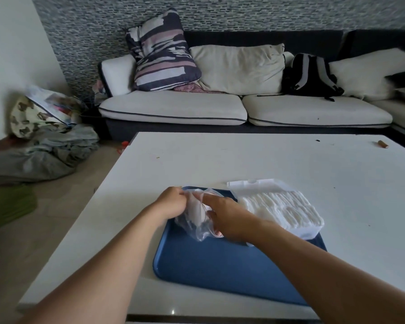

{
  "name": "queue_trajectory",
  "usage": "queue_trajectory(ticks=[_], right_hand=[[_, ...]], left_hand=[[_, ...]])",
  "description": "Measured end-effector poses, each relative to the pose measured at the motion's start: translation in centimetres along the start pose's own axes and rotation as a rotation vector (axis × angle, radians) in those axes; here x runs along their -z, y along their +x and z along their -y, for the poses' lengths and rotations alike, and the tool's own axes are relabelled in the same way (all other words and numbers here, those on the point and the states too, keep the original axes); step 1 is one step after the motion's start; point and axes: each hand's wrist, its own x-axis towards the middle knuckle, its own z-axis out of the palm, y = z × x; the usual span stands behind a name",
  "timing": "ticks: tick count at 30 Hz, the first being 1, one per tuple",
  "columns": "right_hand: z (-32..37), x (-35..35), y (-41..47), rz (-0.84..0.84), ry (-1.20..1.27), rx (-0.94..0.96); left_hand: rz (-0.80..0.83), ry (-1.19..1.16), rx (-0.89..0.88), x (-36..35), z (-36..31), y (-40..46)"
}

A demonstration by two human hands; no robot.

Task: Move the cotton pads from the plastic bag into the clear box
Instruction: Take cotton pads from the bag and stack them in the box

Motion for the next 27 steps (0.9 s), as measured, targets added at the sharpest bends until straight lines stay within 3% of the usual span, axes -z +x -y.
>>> queue_trajectory(ticks=[5, 10, 15, 23, 27], right_hand=[[-0.5, 0.5, 0.0, -0.134, -0.14, 0.115], [-0.9, 1.8, -0.1, -0.073, -0.096, -0.007], [-0.9, 2.1, -0.7, -0.049, -0.087, 0.053], [-1.0, 2.6, -1.0, -0.2, -0.032, 0.128], [-1.1, 3.0, -1.1, -0.254, -0.005, 0.111]], left_hand=[[0.081, -0.342, 0.096, 0.1, -1.5, -0.9], [0.073, -0.405, 0.163, -0.2, -2.3, -1.4], [0.047, -0.425, 0.184, -0.9, -2.9, -1.4], [0.074, -0.558, 0.241, -1.0, -3.6, -1.4], [0.006, -0.655, 0.257, -0.8, -3.9, -1.2]])
